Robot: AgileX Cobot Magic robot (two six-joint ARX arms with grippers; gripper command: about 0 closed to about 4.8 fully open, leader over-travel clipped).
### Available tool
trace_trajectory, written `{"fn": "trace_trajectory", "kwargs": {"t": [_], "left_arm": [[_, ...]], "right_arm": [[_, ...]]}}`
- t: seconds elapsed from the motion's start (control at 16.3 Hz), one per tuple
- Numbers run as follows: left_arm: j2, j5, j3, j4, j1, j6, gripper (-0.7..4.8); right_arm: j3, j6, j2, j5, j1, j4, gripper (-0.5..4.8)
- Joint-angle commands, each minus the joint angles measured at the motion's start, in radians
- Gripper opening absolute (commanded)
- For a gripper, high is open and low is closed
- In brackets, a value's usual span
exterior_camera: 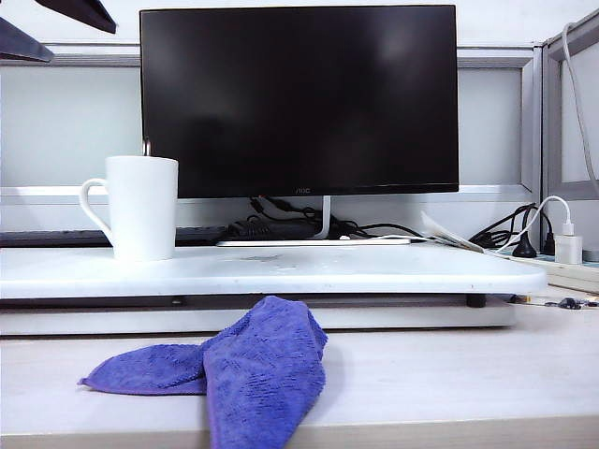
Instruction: Carefully pick up the black cup and pour some water from the black cup into the white cup.
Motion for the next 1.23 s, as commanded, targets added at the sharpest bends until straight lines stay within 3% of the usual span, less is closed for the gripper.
{"fn": "trace_trajectory", "kwargs": {"t": [0.06, 0.25, 0.55, 0.98, 1.23], "left_arm": [[-0.003, 0.008, 0.005, 0.011, 0.001, -0.003, 4.79], [-0.003, 0.009, 0.005, 0.011, 0.001, -0.003, 4.79], [-0.003, 0.031, 0.005, 0.008, 0.001, -0.003, 4.79], [-0.004, 0.031, 0.005, -0.004, 0.001, -0.002, 4.79], [-0.003, 0.031, 0.005, -0.02, 0.001, 0.005, 4.79]], "right_arm": [[-0.007, 0.025, -0.083, 0.009, 0.001, -0.183, -0.03], [-0.138, 0.071, -0.203, 0.01, 0.001, -0.191, -0.03], [-0.461, 0.062, -0.318, 0.004, 0.001, 0.119, -0.03], [-0.811, 0.008, -0.14, -0.108, -0.008, 0.668, -0.03], [-0.925, 0.109, 0.014, -0.204, -0.114, 0.877, -0.03]]}}
